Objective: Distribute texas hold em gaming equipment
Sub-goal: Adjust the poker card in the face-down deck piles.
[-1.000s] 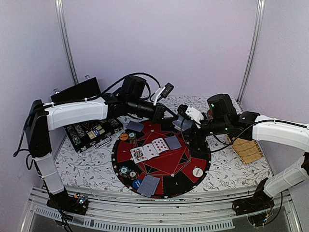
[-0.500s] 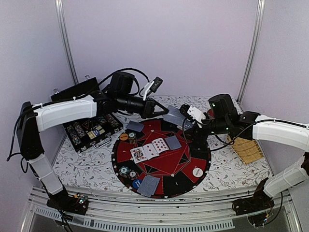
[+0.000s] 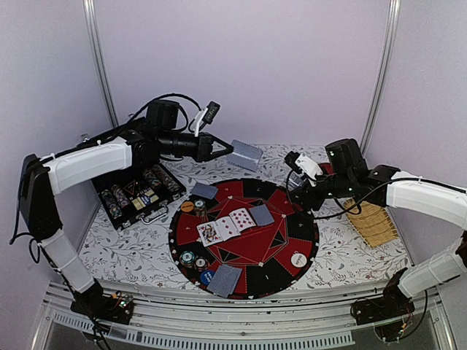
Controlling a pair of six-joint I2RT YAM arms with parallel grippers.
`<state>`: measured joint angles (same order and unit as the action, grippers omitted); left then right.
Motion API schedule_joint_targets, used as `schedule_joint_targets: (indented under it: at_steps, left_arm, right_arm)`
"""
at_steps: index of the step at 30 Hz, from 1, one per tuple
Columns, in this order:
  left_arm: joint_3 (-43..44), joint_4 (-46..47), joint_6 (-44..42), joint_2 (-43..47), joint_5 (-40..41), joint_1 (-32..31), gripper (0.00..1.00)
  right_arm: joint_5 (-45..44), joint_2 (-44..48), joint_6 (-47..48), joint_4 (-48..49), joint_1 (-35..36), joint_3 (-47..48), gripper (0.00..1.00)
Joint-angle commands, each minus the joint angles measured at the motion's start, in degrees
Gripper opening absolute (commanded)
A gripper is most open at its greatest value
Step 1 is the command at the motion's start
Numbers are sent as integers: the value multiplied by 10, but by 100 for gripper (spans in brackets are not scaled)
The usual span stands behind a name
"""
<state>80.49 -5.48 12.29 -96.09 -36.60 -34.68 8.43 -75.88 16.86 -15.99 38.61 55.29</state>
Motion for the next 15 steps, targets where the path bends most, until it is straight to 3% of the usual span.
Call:
schedule_joint_targets:
  at_steps: [1, 10, 15]
  left_arm:
    - [-4, 24, 27, -13, -53, 2, 0]
    - [-5, 112, 122, -4, -86, -55, 0]
    - [1, 110, 166, -34, -105, -66, 0]
  right_arm:
    - [-3, 20, -7, 3, -3, -7, 51]
    - [-9, 8, 15, 25, 25, 7, 51]
    - [-12, 2, 25, 38, 44, 14, 51]
